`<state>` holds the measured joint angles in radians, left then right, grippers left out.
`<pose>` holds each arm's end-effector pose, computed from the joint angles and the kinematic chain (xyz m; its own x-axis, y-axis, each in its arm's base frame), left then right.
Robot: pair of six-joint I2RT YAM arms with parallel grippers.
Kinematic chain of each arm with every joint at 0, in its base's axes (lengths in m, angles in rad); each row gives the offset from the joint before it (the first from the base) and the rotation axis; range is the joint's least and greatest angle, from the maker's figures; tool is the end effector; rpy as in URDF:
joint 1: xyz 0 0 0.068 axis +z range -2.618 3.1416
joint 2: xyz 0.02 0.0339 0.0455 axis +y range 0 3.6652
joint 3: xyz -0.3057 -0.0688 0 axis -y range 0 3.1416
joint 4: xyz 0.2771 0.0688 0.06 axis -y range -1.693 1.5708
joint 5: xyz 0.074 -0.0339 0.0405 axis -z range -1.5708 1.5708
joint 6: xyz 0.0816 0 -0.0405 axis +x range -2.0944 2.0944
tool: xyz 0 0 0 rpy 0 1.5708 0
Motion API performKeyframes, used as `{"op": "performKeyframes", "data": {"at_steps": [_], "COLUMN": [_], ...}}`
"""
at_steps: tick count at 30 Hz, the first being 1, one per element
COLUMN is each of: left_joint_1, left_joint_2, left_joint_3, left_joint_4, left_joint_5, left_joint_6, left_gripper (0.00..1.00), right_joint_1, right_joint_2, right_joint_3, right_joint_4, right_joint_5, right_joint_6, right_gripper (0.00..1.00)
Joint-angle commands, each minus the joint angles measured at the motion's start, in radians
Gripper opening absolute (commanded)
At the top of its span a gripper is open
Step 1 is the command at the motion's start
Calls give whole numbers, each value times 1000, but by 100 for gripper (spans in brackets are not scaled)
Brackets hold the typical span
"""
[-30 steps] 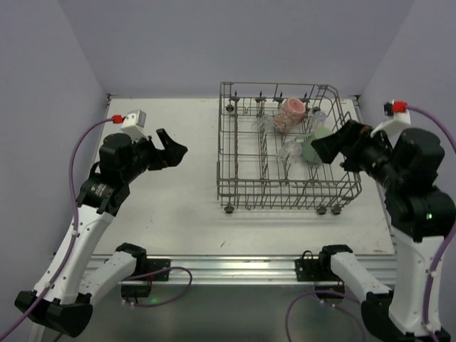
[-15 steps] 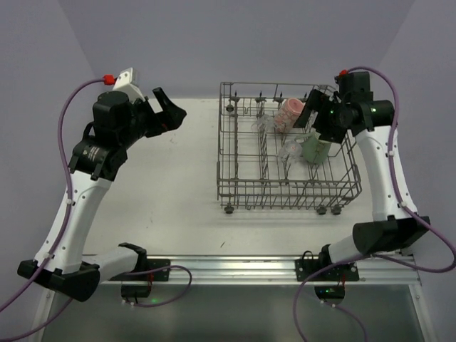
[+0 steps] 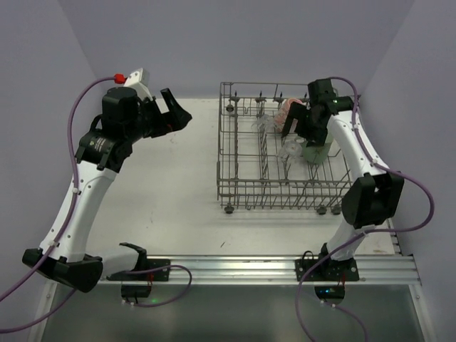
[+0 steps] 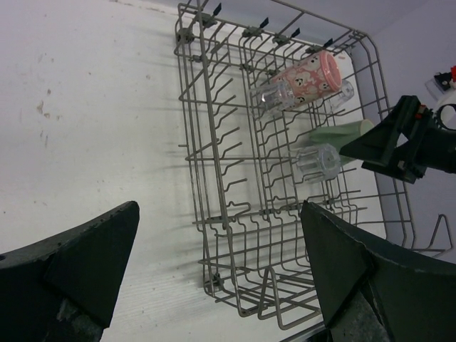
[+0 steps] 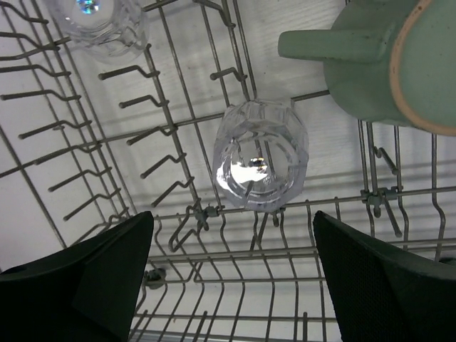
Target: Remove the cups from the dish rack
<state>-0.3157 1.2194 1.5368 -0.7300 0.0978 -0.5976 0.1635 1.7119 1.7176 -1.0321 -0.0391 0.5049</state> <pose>0.2841 -0.1012 0.4818 -0.5368 -0.4137 -0.7353 0.1113 0.8292 -0.5478 0.4142 0.0716 0.3447 -0.8271 0.3534 -0.4371 0.2484 0.9274 0.2798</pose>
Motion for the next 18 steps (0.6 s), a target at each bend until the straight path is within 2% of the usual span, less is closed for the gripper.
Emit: {"op": "performKeyframes", "data": {"at_steps": [1,7,18], "left_joint_1": [-5,-5,-2], "left_joint_2": [9,35,106], "left_joint_3": [60,94,161], "left_joint_4": [-40,-60,-98], "left_joint_5": [37,16,11], "left_joint_6": [38,65,81], "left_gripper": [100,100,100], "right_joint_1": [1,1,1], "right_joint_2": [54,117,193], "right_joint_3": [-1,-15,-7], "right_joint_4": [67,86,112], "right_joint_5": [60,107,84], "right_joint_6": [6,6,3], "right_gripper": [96,96,95]}}
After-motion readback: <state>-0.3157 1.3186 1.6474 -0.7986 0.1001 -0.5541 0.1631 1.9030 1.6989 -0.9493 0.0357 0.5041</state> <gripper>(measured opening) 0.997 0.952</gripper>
